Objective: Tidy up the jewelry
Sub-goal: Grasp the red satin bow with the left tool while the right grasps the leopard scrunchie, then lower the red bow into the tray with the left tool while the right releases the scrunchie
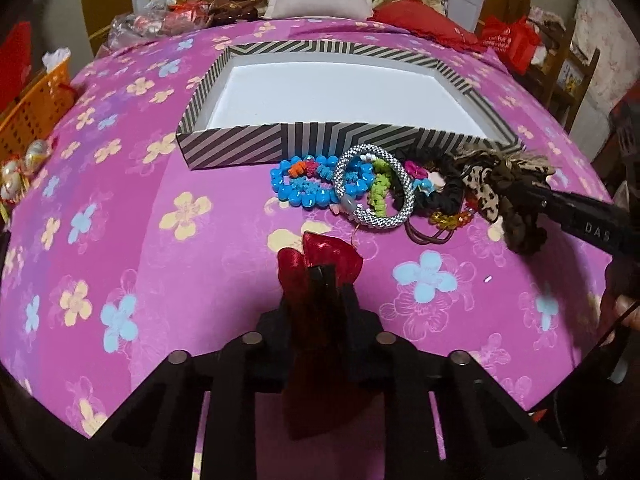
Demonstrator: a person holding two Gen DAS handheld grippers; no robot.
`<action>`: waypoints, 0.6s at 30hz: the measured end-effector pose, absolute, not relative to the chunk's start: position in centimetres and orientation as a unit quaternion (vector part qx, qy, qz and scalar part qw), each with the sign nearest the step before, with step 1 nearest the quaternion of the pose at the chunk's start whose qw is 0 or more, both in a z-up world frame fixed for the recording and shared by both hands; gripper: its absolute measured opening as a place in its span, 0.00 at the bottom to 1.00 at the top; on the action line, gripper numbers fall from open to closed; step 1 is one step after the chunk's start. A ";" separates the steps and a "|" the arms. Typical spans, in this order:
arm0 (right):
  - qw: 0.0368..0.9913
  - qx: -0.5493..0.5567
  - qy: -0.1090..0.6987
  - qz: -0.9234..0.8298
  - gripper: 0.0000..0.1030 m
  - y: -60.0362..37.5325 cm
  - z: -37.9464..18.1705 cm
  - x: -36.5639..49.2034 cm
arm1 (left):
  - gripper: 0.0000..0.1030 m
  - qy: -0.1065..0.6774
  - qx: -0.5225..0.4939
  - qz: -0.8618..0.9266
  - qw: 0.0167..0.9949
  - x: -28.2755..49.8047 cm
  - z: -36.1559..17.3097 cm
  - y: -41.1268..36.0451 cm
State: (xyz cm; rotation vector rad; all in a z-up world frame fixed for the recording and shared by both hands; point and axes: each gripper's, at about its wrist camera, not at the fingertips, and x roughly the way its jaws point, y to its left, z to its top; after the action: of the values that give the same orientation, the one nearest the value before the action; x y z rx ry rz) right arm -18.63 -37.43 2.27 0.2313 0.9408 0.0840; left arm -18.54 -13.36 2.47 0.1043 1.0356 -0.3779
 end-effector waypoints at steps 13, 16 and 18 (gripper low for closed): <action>0.911 0.114 0.393 0.045 0.14 -38.0 8.2 -20.6 | 0.00 0.447 0.029 -0.184 0.875 -18.1 6.9 -12.1; 0.914 0.112 0.386 0.046 0.14 -38.1 8.8 -20.4 | 0.00 0.442 0.023 -0.180 0.878 -17.2 7.6 -11.7; 0.916 0.110 0.383 0.046 0.14 -38.1 9.1 -20.1 | 0.00 0.435 0.025 -0.176 0.883 -16.6 8.1 -11.6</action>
State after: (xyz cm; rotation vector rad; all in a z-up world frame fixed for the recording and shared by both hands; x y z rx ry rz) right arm -20.08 -38.14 9.12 0.2272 0.7876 0.0951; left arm -16.57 -11.64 8.13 0.0514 0.9061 -0.3656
